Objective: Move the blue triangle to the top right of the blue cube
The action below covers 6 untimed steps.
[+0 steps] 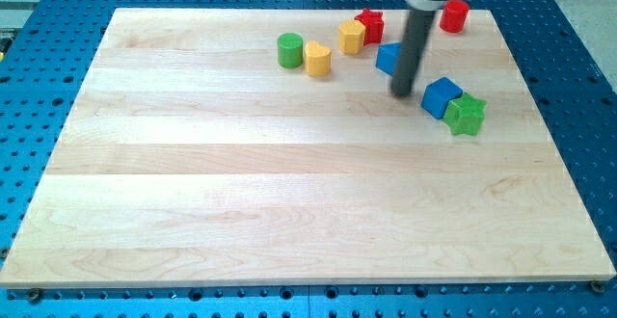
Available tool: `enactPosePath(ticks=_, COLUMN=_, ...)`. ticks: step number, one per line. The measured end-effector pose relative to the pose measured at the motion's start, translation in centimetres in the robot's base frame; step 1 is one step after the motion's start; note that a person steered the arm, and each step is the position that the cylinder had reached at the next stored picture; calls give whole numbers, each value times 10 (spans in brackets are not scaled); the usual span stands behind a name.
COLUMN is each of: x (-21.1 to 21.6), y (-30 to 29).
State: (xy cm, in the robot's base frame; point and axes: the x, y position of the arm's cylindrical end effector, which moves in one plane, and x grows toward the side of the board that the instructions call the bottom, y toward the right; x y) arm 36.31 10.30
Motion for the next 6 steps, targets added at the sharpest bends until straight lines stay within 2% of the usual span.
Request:
enactPosePath(ticks=1, x=-16, y=-30)
enactPosePath(ticks=2, x=-50, y=-19)
enactPosePath(ticks=3, x=-59, y=19)
enactPosePath(ticks=5, x=-26, y=57)
enactPosePath(ticks=6, x=-53, y=71)
